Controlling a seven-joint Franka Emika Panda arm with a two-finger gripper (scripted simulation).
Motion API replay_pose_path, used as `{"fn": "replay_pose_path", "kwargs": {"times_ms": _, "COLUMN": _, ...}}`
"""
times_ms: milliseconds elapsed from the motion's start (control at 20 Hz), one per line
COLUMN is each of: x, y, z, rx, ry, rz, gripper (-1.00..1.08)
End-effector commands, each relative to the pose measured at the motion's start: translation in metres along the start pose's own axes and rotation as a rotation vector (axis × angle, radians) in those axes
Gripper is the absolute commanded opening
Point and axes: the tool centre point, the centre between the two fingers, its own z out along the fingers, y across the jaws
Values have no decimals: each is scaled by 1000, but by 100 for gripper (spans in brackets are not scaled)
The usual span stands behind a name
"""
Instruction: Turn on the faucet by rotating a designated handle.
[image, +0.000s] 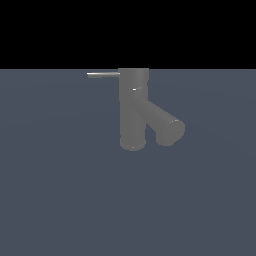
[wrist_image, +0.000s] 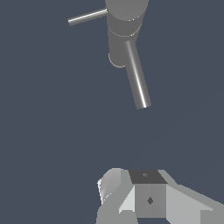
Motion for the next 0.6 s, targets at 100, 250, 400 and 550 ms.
{"fn": "replay_pose_path", "kwargs": {"times_ms": 100, "x": 0, "y": 0, "z": 0, "rx": 2, "ry": 0, "rz": 2, "gripper": -100}}
{"fn": "replay_pose_path", "kwargs": {"times_ms": 250, "x": 0, "y": -1, "z": 1, "rx": 9, "ry": 2, "rz": 10, "gripper": -100}}
{"fn": "replay_pose_path", "kwargs": {"times_ms": 400, "x": 0, "y": -3, "z": 2, "rx": 19, "ry": 4, "rz": 19, "gripper": -100}}
{"fn": "replay_pose_path", "kwargs": {"times_ms": 550, "x": 0, "y": -3, "z": 2, "rx": 22, "ry": 4, "rz": 20, "gripper": -100}}
